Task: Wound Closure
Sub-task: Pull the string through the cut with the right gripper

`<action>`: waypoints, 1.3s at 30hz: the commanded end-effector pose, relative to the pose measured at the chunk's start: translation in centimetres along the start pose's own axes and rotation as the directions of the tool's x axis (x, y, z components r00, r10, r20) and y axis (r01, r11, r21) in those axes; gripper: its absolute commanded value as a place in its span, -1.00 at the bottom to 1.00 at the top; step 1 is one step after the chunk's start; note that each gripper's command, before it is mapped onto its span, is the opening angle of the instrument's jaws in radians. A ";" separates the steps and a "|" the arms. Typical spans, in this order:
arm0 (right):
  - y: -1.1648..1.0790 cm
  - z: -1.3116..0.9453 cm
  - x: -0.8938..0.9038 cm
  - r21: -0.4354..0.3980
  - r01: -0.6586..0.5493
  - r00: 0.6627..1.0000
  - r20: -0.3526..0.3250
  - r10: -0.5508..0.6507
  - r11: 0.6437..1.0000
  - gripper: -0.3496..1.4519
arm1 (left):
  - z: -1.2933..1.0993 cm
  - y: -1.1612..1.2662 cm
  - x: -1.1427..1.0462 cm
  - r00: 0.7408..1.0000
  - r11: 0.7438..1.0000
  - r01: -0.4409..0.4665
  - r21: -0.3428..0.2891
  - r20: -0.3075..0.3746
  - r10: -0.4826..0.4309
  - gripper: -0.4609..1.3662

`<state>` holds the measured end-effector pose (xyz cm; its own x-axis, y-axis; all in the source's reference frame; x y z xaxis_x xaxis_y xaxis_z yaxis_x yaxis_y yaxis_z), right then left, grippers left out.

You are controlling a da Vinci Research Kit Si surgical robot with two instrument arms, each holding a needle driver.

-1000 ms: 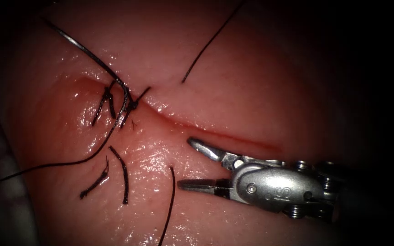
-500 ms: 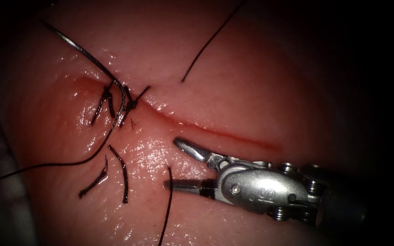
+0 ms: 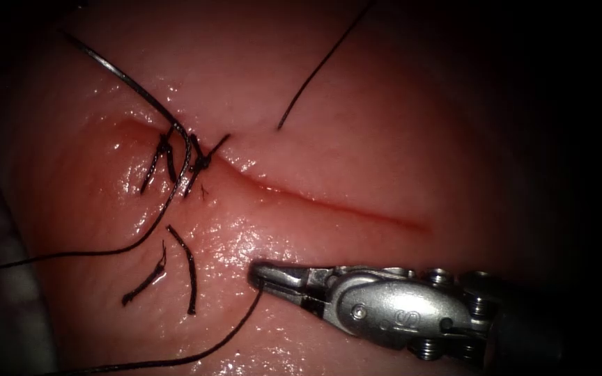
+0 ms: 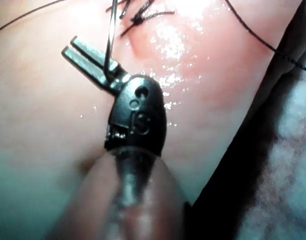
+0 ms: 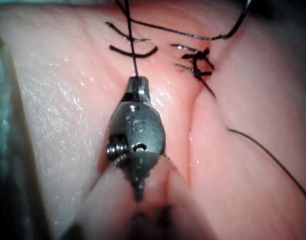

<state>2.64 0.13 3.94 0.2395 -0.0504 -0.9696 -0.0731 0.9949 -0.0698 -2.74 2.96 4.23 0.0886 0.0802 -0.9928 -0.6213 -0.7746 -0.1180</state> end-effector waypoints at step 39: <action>-1.49 0.49 1.42 0.403 0.022 0.986 -0.160 0.046 0.915 -1.00 | 0.01 0.00 -0.02 1.000 1.000 -0.001 0.000 -0.001 0.001 -0.88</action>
<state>3.56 -1.38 2.76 0.0764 -0.0189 -0.9969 0.3305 0.9438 0.0074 -2.75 2.96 4.25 0.0888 0.0792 -0.9929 -0.6216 -0.7745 -0.1174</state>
